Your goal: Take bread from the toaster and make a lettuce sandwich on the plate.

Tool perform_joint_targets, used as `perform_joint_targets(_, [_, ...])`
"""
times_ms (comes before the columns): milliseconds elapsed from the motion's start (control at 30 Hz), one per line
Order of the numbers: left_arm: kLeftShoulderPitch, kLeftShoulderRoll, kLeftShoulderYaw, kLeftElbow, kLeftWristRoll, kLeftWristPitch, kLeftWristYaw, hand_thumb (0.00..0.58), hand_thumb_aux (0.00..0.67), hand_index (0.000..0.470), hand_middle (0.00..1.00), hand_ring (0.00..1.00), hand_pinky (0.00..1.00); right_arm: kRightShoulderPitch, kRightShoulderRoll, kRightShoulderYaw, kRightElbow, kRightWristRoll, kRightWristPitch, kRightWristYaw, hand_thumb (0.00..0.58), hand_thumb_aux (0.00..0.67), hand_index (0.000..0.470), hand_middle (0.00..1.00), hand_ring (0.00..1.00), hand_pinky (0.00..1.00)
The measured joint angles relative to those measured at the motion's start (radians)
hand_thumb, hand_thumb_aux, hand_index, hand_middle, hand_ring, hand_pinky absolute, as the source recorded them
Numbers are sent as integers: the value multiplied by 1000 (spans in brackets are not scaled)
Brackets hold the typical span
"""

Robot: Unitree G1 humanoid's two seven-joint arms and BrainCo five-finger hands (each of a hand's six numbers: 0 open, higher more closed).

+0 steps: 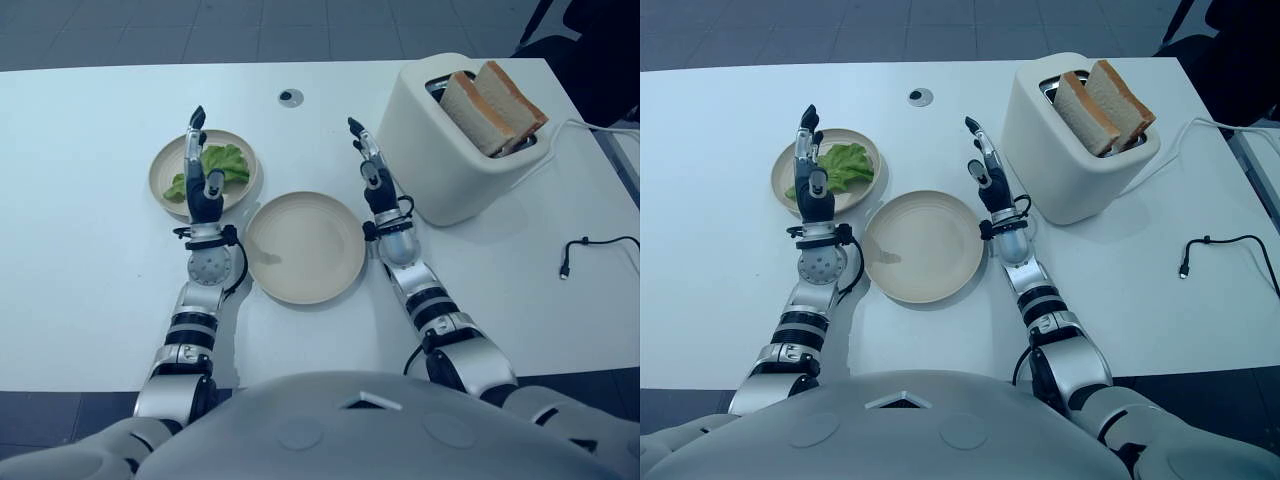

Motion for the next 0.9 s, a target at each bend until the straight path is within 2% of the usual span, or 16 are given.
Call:
perform_joint_targets(133, [25, 76, 102, -171, -9, 32, 5, 0, 0, 0, 0, 0, 0, 75, 0, 21, -115, -9, 6, 19, 0, 0, 0, 0, 0, 0])
perform_joint_targets(267, [24, 96, 141, -273, -13, 70, -5, 0, 0, 0, 0, 0, 0, 89, 62, 75, -133, -40, 27, 27, 0, 0, 0, 0, 0, 0])
perform_joint_targets(400, [22, 94, 142, -260, -25, 83, -21, 0, 0, 0, 0, 0, 0, 91, 94, 116, -134, -65, 30, 37, 0, 0, 0, 0, 0, 0])
perform_joint_targets(567, [11, 88, 134, -169, -54, 85, -48, 0, 0, 0, 0, 0, 0, 113, 47, 50, -234, -69, 27, 4, 0, 0, 0, 0, 0, 0])
perform_joint_targets(633, [6, 82, 127, -156, -70, 81, -57, 0, 0, 0, 0, 0, 0, 125, 13, 12, -323, -81, 27, -10, 0, 0, 0, 0, 0, 0])
perform_joint_targets(800, [-10, 61, 104, -149, -90, 80, -87, 0, 0, 0, 0, 0, 0, 162, -87, -77, -679, -131, 74, 25, 0, 0, 0, 0, 0, 0])
perform_joint_targets(900, [-13, 60, 104, -137, -91, 84, -91, 0, 0, 0, 0, 0, 0, 162, -185, -232, -919, -132, 164, 55, 0, 0, 0, 0, 0, 0])
